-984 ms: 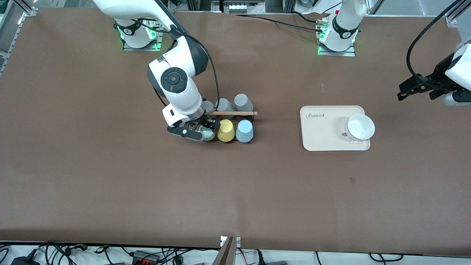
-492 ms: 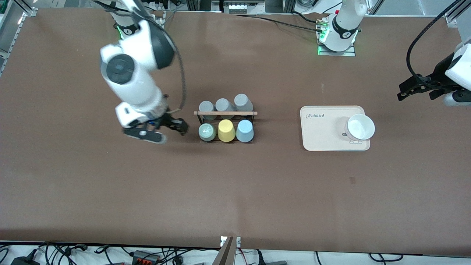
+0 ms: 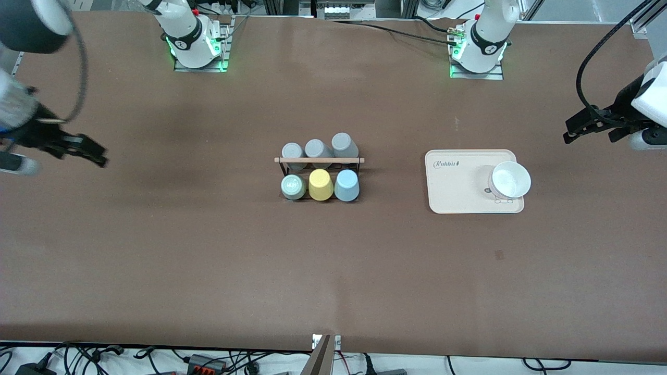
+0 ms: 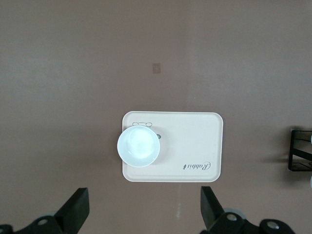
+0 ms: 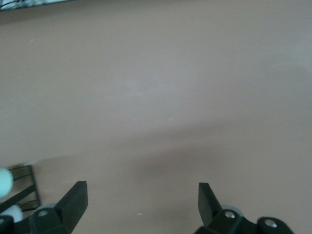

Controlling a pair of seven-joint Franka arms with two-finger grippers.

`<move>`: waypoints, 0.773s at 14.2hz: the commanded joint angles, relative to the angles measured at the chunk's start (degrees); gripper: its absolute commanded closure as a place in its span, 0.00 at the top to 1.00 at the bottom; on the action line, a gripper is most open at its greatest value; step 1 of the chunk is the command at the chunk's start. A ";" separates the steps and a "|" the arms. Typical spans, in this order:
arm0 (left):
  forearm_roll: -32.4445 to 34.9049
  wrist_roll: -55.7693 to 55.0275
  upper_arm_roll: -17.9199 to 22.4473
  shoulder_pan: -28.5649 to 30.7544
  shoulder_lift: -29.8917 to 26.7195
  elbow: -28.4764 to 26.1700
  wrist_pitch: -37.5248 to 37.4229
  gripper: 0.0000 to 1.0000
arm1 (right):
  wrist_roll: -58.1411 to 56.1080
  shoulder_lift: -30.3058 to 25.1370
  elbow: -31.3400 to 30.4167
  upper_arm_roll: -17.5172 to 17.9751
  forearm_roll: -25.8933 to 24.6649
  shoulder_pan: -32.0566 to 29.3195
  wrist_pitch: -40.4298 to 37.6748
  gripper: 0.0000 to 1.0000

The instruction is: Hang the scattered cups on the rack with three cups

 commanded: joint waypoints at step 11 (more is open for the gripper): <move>0.82 0.55 -0.37 0.26 -0.94 -0.18 -1.61 1.00 | -5.41 -2.07 1.07 -9.95 0.86 8.00 -8.27 1.00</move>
